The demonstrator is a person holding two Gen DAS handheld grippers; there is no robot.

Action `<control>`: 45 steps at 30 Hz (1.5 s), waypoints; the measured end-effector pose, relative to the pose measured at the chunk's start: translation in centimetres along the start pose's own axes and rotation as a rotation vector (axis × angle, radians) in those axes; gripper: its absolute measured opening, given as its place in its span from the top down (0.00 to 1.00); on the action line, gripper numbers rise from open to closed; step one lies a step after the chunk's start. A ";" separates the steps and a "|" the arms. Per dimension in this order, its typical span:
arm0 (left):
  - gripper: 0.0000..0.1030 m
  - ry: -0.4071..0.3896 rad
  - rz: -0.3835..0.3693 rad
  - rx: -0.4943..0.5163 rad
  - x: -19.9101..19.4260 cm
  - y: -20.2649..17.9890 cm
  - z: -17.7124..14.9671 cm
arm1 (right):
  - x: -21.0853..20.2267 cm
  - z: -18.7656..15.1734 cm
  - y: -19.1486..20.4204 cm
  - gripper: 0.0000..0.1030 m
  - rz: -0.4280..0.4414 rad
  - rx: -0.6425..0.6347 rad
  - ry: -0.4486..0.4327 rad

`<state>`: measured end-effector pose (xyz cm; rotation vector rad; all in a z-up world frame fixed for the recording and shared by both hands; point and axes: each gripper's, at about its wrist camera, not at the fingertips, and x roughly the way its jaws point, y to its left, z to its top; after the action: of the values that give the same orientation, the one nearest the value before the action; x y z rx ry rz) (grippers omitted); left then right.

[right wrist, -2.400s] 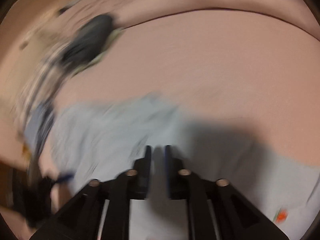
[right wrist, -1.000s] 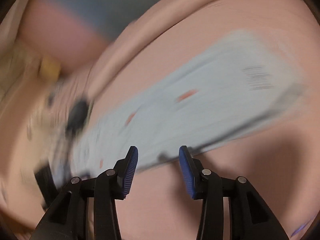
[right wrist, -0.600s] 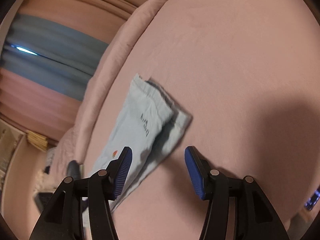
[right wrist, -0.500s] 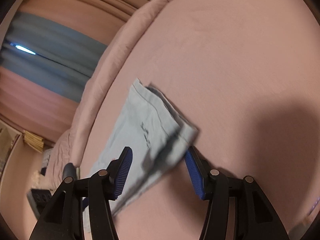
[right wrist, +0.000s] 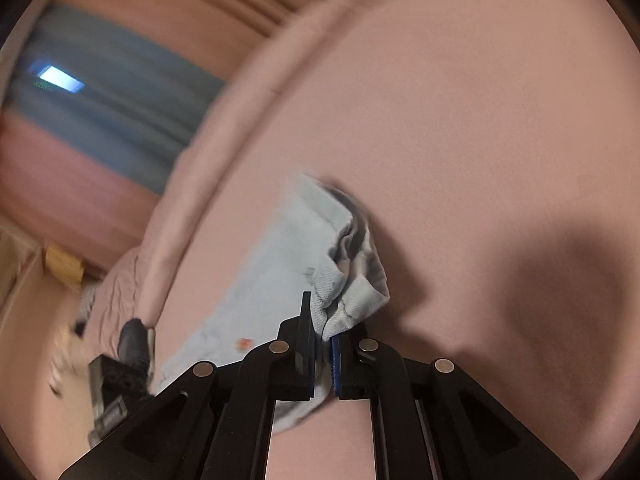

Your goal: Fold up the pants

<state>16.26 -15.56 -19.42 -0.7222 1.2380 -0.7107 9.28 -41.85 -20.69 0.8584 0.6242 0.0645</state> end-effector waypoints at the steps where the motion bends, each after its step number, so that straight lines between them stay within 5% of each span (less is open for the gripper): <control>1: 0.25 -0.015 -0.032 -0.031 -0.5 0.3 0.1 | -0.3 0.0 1.6 0.92 0.009 -0.064 -0.016; 5: 0.20 -0.064 -0.152 -0.082 -2.7 0.5 -0.4 | -0.8 -1.5 9.6 0.92 0.015 -0.376 -0.042; 9: 0.02 -0.105 -0.296 -0.098 -5.2 0.3 -1.4 | 0.9 -4.8 14.4 0.92 0.051 -0.559 -0.001; 15: 0.01 -0.077 -0.355 -0.164 -5.9 2.6 -1.6 | 3.9 -11.7 18.2 0.92 0.105 -0.758 0.134; 17: 0.04 -0.054 -0.320 -0.208 -5.5 4.3 -1.9 | 4.6 -13.4 18.7 0.92 0.122 -0.794 0.174; 23: 0.74 -0.112 -0.194 -0.194 -8.0 7.0 -2.1 | 5.1 -16.2 20.4 0.92 0.117 -0.892 0.222; 27: 0.85 -0.205 -0.147 -0.097 -11.3 6.4 -1.4 | 5.2 -16.8 22.8 0.91 0.132 -0.933 0.201; 32: 0.85 -0.289 -0.064 0.001 -16.1 6.8 -1.0 | 6.2 -18.2 25.8 0.92 0.203 -0.969 0.196; 36: 0.84 -0.308 0.050 -0.023 -17.8 9.7 -1.7 | 8.3 -20.7 27.9 0.91 0.232 -1.012 0.245; 39: 0.59 -0.306 0.206 -0.075 -17.7 12.6 -1.7 | 10.6 -22.5 27.8 0.76 0.248 -1.031 0.363; 41: 0.60 -0.318 0.185 -0.111 -18.5 13.9 -1.5 | 11.6 -22.9 27.2 0.66 0.247 -0.996 0.451; 43: 0.45 -0.364 0.244 -0.104 -20.3 14.0 -1.9 | 11.1 -22.0 26.2 0.64 0.268 -0.961 0.473; 45: 0.40 -0.410 0.261 -0.063 -22.4 13.7 -2.4 | 9.5 -20.1 25.1 0.59 0.289 -0.935 0.465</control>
<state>11.06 10.20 -18.17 -0.7005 0.9564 -0.2897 11.06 -8.52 -16.99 0.0028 0.7913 0.7746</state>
